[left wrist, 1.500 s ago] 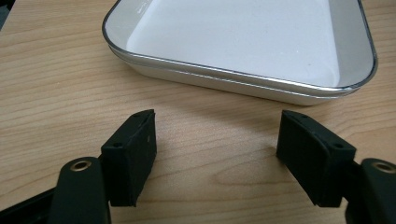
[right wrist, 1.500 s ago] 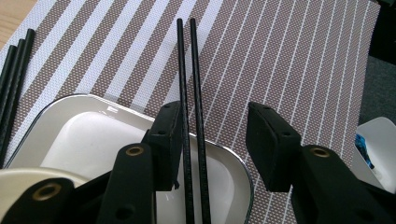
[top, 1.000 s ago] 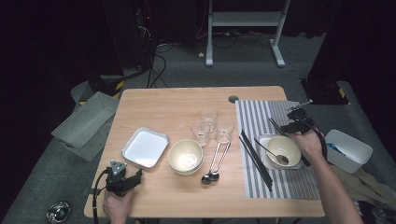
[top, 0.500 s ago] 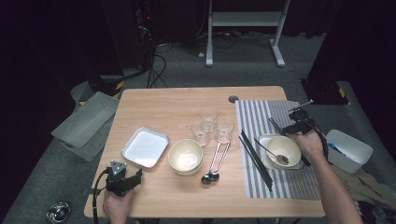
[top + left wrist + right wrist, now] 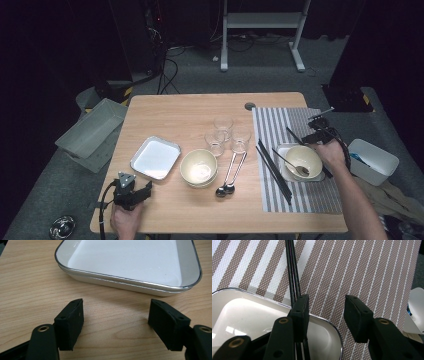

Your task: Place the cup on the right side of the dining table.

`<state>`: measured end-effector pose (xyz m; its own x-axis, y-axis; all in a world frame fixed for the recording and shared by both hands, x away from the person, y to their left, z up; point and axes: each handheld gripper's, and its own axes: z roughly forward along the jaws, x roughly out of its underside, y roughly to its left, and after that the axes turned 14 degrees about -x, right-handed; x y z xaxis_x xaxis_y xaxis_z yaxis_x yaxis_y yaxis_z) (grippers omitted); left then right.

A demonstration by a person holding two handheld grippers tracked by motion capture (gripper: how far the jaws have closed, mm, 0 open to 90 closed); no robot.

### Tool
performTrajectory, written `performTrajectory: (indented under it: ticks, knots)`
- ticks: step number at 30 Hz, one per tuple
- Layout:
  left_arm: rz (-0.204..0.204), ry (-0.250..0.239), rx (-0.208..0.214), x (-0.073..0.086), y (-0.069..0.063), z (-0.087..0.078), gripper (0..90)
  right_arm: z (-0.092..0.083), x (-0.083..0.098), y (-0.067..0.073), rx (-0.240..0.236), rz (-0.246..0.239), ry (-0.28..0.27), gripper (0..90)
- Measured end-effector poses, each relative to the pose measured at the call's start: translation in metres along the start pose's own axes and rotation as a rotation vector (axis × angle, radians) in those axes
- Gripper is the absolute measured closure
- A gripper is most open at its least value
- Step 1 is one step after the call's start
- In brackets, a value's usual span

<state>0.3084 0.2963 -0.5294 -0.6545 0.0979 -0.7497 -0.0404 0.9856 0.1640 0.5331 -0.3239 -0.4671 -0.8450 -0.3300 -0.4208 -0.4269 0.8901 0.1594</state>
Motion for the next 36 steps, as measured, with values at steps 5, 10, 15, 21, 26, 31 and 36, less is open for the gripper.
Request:
performTrajectory:
  ticks: [5, 10, 15, 21, 26, 31, 36]
  knots:
    - [0.000, 0.000, 0.000, 0.0000, 0.0000, 0.0000, 28.9, 0.0003, 0.0000, 0.0009, -0.007, -0.007, 0.001, 55.6]
    - [0.000, 0.000, 0.000, 0.0000, 0.0000, 0.0000, 28.9, 0.0012, -0.0003, 0.0034, -0.019, -0.016, 0.003, 55.9]
    - [0.000, 0.000, 0.000, 0.0000, 0.0000, 0.0000, 28.9, 0.0008, -0.0007, 0.0033, -0.034, -0.016, 0.003, 55.8]
    - [0.000, 0.000, 0.000, 0.0000, 0.0000, 0.0000, 28.9, 0.0006, -0.0021, 0.0040, -0.046, -0.022, 0.007, 55.7]
    - [0.000, 0.000, 0.000, 0.0000, 0.0000, 0.0000, 28.9, 0.0008, -0.0036, 0.0048, -0.042, -0.028, 0.011, 55.6]
    - [0.000, 0.000, 0.000, 0.0000, 0.0000, 0.0000, 28.9, -0.0005, -0.0044, 0.0028, -0.038, -0.016, 0.005, 55.6]
    - [0.000, 0.000, 0.000, 0.0000, 0.0000, 0.0000, 28.9, -0.0001, -0.0064, 0.0022, -0.036, -0.015, 0.005, 55.5]
